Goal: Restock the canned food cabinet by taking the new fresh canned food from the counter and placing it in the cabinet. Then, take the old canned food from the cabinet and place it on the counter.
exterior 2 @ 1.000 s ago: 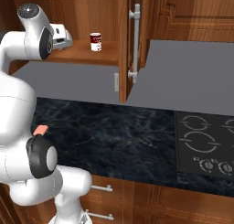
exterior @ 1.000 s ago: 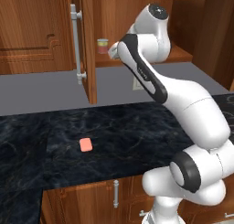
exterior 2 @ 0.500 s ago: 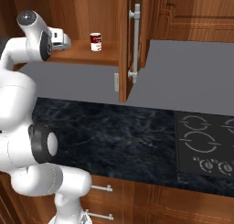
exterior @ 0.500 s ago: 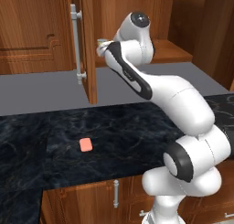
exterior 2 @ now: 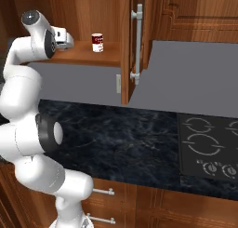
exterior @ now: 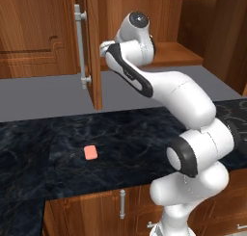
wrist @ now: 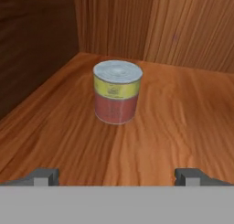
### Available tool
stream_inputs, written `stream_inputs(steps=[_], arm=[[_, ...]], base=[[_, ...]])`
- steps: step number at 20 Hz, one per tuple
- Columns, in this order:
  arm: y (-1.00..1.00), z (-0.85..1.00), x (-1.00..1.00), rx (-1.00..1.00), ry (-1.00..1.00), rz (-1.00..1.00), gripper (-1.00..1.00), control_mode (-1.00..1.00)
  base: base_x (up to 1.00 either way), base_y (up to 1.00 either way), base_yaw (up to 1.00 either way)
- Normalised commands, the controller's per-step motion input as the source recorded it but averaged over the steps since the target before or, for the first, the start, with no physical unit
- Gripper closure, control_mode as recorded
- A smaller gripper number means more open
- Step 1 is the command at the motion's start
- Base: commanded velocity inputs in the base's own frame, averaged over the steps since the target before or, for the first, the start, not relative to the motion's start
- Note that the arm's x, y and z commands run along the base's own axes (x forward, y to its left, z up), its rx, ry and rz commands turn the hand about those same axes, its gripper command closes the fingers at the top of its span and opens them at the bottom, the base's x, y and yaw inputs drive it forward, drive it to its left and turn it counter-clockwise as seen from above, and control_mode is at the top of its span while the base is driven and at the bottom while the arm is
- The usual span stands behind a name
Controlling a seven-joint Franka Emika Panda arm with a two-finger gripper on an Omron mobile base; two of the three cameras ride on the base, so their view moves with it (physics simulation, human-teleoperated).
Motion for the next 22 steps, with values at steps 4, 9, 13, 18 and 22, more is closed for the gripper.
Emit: stream_inputs(steps=[4,9,13,18,22], arm=[[0.0,0.0,0.33,0.0,0.0,0.0,-1.0,-1.0],[0.06,0.0,0.28,0.0,0.0,0.0,-1.0,-1.0],[0.11,0.0,0.18,0.0,0.01,0.0,-1.0,-1.0],[0.11,0.0,0.2,0.0,0.0,0.0,-1.0,-1.0],[0.13,0.0,0.28,0.0,0.0,0.0,-1.0,-1.0]], base=[[0.0,0.0,0.0],[0.0,0.0,0.0],[0.0,0.0,0.0],[0.0,0.0,0.0],[0.0,0.0,0.0]])
